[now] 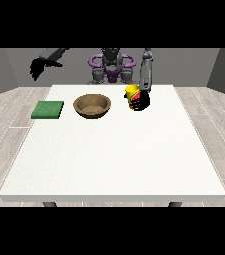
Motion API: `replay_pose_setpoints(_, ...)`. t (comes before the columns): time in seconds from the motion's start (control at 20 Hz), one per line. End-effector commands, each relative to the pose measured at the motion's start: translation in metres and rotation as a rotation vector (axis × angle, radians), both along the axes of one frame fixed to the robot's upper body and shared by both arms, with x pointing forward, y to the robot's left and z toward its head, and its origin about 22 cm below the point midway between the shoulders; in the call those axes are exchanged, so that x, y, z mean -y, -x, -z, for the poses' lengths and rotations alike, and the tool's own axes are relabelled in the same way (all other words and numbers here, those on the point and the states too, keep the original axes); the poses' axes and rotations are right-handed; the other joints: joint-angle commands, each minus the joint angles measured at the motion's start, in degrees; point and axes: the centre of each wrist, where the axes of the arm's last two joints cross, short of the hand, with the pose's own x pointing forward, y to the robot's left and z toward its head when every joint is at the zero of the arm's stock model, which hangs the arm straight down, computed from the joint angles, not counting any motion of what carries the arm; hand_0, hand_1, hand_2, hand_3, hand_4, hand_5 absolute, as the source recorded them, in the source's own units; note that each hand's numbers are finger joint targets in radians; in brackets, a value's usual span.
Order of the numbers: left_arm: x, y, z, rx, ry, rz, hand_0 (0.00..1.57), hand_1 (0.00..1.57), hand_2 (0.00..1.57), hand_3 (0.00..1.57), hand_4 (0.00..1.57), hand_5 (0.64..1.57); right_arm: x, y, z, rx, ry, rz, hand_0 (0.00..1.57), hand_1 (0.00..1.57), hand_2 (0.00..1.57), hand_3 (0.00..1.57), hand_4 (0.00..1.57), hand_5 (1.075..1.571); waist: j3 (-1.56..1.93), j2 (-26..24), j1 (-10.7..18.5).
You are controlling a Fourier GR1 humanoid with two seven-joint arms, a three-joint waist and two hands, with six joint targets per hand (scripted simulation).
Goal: Pick the cup and pour the ball into the bowl, then pick the bowl and place it on the pad
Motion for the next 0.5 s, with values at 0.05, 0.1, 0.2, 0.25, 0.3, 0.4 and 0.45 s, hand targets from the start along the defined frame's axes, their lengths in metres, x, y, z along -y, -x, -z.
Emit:
replay_pose_setpoints(0.05,-0.002,-0.005,-0.007,-0.165,-0.153,-0.006,1.34,1.34,1.57,1.57,1.53,1.304,0.012,0.011,0.028,-0.161,-0.025,0.061,0.0,0.0,0.0,0.0,0.0,1.57,-0.54,-9.63,2.58)
replay_pose_setpoints(0.1,-0.023,-0.003,-0.009,-0.181,-0.243,-0.001,1.35,1.35,1.57,1.57,1.55,1.306,0.023,0.004,0.014,-0.176,-0.021,0.069,0.0,0.0,0.0,0.0,0.0,1.57,-0.48,-11.01,4.61)
replay_pose_setpoints(0.2,-0.079,-0.031,-0.06,-0.151,-0.374,-0.076,1.41,1.41,1.57,1.57,1.57,1.329,0.024,0.009,0.023,-0.174,-0.013,0.086,0.0,0.0,0.0,0.0,0.0,1.569,-0.35,-11.02,4.95)
replay_pose_setpoints(0.25,-0.07,-0.043,-0.069,-0.146,-0.432,-0.116,1.44,1.44,1.57,1.57,1.57,1.321,0.002,0.006,0.031,-0.166,-0.015,0.042,0.0,0.0,0.0,0.0,0.0,1.569,-0.4,-10.96,2.95)
replay_pose_setpoints(0.3,-0.08,-0.046,-0.079,-0.193,-0.47,-0.106,1.44,1.44,1.57,1.57,1.57,1.303,0.009,0.008,0.037,-0.216,-0.022,0.082,0.0,0.0,0.0,0.0,0.0,1.569,-0.37,-12.56,5.37)
replay_pose_setpoints(0.4,-0.093,-0.068,-0.119,-0.194,-0.499,-0.167,1.46,1.46,1.57,1.57,1.57,1.296,0.011,0.006,0.035,-0.18,-0.025,0.04,0.0,0.0,0.0,0.0,0.0,1.569,-0.46,-10.34,3.18)
replay_pose_setpoints(0.45,-0.076,-0.059,-0.096,-0.251,-0.529,-0.137,1.46,1.46,1.57,1.57,1.57,1.282,0.021,0.029,0.06,-0.238,-0.036,0.061,0.0,0.0,0.0,0.0,0.0,1.568,-0.47,-14.23,3.88)
